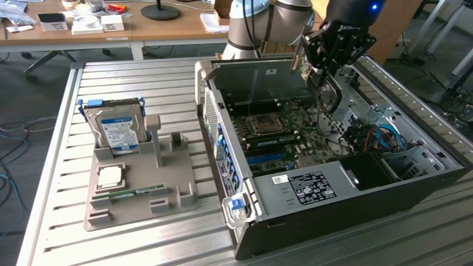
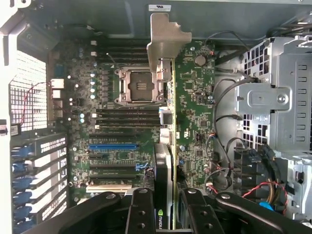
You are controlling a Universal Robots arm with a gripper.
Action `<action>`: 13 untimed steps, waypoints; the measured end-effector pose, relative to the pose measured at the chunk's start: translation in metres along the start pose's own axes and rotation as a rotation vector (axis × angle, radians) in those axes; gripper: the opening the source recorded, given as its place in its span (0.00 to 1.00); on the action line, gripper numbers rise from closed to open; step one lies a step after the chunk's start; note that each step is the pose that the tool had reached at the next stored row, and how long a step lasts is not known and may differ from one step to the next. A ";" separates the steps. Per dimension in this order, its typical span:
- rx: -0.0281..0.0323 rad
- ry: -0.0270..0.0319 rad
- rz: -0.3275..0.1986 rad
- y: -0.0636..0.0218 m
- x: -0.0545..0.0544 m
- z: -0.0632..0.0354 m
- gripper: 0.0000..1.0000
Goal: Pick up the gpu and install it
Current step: 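Pick up the gpu and move the gpu toward the slot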
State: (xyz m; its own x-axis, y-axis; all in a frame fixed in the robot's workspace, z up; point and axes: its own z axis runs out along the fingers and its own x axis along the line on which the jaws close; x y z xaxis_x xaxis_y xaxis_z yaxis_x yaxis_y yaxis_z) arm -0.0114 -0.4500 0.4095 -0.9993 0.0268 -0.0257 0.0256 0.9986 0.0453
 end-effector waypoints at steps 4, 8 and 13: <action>0.0000 0.0000 0.000 0.0001 -0.003 0.0001 0.27; 0.0001 0.0000 0.000 0.0002 -0.006 0.0002 0.27; 0.0000 0.0000 0.000 0.0002 -0.006 0.0002 0.27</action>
State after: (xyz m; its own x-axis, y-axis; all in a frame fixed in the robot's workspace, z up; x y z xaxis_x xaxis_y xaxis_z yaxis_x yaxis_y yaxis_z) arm -0.0056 -0.4500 0.4095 -0.9993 0.0268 -0.0257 0.0256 0.9986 0.0452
